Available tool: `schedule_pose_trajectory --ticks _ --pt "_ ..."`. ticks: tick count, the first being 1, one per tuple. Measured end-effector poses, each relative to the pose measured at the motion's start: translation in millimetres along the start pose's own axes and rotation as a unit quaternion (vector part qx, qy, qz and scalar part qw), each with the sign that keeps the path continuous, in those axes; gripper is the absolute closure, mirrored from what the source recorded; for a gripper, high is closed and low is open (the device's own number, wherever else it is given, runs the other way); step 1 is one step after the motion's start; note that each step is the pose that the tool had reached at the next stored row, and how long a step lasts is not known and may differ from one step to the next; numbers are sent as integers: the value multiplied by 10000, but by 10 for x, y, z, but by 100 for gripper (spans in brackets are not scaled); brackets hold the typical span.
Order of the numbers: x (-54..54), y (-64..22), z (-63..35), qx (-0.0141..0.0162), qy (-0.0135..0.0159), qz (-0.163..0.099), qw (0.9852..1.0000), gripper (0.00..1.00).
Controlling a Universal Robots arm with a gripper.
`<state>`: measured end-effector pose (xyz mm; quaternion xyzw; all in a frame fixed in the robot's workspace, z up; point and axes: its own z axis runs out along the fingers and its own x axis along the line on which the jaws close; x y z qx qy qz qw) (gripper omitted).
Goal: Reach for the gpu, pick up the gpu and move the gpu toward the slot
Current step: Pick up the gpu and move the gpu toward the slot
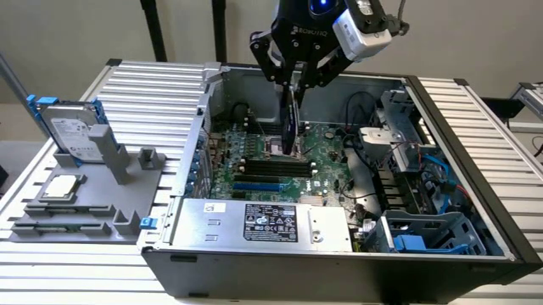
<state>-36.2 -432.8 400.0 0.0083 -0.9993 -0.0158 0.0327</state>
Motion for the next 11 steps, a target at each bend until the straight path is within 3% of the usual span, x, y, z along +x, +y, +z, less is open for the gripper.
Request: schedule_pose_trajectory --ticks 4,11 --pt "-157 2 8 1 6 0 10000 74" --pt "-168 2 8 0 11 0 10000 74"
